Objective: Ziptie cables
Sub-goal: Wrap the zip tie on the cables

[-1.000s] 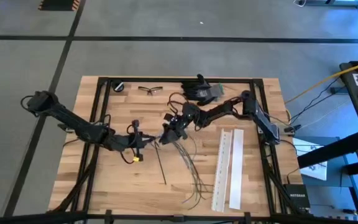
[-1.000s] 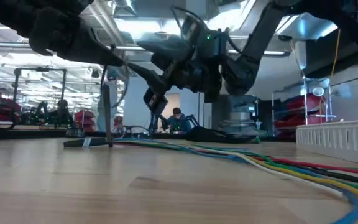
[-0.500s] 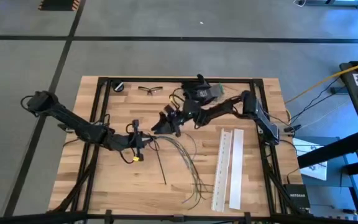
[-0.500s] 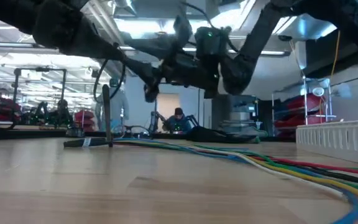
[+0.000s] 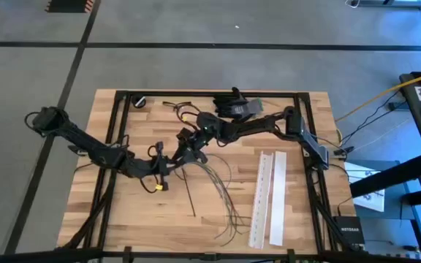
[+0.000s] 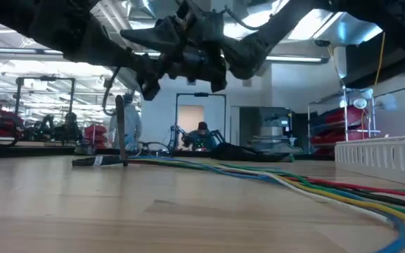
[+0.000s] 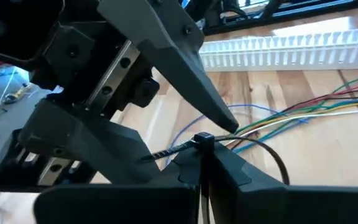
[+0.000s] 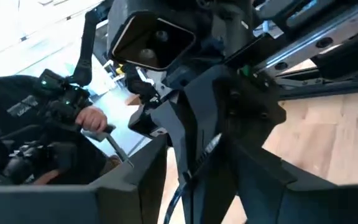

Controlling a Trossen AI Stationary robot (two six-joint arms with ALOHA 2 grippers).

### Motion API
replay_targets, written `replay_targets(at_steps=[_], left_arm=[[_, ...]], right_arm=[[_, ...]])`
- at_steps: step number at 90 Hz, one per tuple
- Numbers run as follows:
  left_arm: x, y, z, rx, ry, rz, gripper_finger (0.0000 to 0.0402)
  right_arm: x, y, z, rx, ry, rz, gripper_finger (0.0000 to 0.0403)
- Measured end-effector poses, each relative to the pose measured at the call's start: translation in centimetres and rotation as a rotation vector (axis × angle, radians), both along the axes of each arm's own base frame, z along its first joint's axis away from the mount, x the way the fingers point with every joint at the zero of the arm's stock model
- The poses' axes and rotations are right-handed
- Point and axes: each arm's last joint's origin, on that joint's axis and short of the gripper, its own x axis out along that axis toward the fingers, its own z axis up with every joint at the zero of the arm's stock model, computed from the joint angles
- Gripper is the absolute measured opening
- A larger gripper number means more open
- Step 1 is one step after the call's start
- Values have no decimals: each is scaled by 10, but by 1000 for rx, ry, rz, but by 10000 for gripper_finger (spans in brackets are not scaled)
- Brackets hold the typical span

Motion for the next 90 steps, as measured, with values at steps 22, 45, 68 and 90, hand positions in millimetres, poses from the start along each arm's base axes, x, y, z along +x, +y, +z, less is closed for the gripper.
replay_targets(at_steps=[22, 45, 68, 90], left_arm=[[0, 0, 0, -4, -3, -5, 0], [-1, -1, -2, -32, 9, -15, 0], [-3, -6, -5, -107, 20, -22, 0], [1, -16, -19, -105, 78, -70, 0]], right_arm=[[0, 0, 0, -5, -9, 8, 53], [2, 6, 1, -154, -141, -60, 1], [0, 12, 26, -500, -278, -343, 0], [-18, -7, 67, -773, -245, -551, 0]])
